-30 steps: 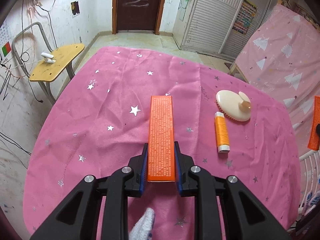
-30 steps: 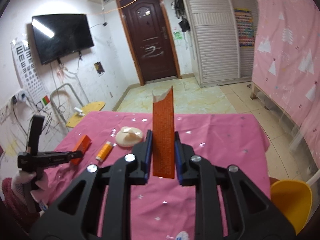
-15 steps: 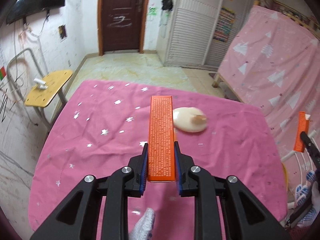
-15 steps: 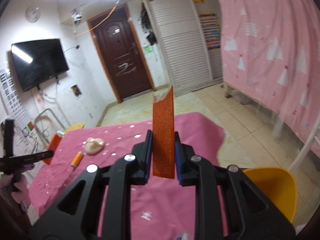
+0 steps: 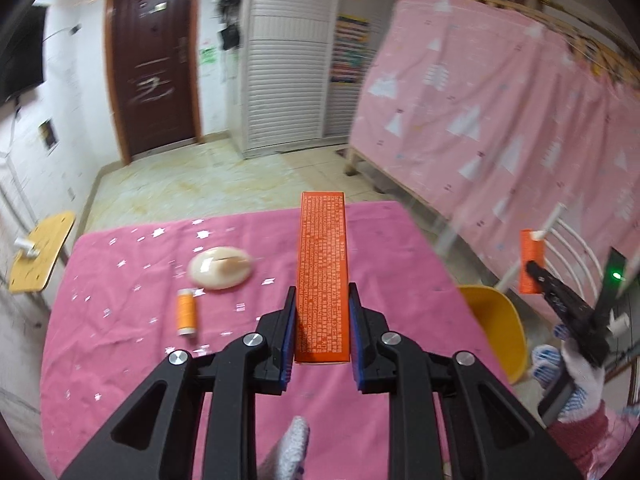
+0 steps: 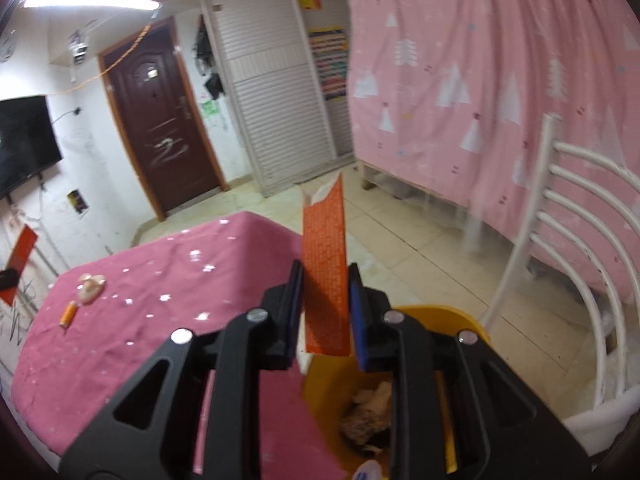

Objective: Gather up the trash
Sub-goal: 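Carry both orange boxes to the yellow bin and release them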

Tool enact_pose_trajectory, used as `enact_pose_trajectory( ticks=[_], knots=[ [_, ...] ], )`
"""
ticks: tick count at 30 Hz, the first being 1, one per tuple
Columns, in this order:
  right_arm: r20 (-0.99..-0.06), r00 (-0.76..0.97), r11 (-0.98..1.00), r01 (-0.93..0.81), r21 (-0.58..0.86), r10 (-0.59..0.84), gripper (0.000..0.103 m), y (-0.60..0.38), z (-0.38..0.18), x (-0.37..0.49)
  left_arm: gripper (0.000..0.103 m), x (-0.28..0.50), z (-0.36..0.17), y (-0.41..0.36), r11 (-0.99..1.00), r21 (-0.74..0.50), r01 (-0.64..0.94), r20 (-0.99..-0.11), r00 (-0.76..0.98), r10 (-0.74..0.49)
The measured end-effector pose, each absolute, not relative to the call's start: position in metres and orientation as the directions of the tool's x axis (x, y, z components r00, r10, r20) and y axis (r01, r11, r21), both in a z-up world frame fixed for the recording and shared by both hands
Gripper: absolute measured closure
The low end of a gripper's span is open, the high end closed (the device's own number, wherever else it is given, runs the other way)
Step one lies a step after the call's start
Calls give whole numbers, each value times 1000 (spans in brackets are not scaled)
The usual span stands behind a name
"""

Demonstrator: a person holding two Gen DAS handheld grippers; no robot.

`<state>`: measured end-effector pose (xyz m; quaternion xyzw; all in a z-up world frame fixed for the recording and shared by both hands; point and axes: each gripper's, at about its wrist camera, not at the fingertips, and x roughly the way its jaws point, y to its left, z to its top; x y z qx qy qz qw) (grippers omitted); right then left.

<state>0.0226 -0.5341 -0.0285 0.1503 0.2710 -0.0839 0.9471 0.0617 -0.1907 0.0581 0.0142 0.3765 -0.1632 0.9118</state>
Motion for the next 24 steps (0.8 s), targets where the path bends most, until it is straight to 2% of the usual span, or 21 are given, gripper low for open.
enact_pose_trajectory(
  ticks=[3,4,11,13,21,24],
  knots=[
    [-541,835,916,290,275,-102,55,-554,-39,17,88,58,59,-218,927,-84,365,-695,645,-317],
    [-540,835,911,298,284,-105,53,-558,-41,16,88,55,59,-229,919,-74,386,-698,639,-325],
    [-496,857,868,346,356,-139,52,-592,-44,-5,88,49,49,-282,850,-109,516,-715,553,-428],
    [-483,863,856,356,374,-148,47,-599,-43,-11,88,45,46,-299,828,-116,549,-717,530,-452],
    [-448,880,824,369,429,-160,45,-618,-38,-25,88,46,34,-367,758,-133,639,-735,450,-508],
    [-440,882,810,377,448,-167,39,-624,-38,-27,88,48,26,-394,738,-131,662,-748,423,-512]
  ],
)
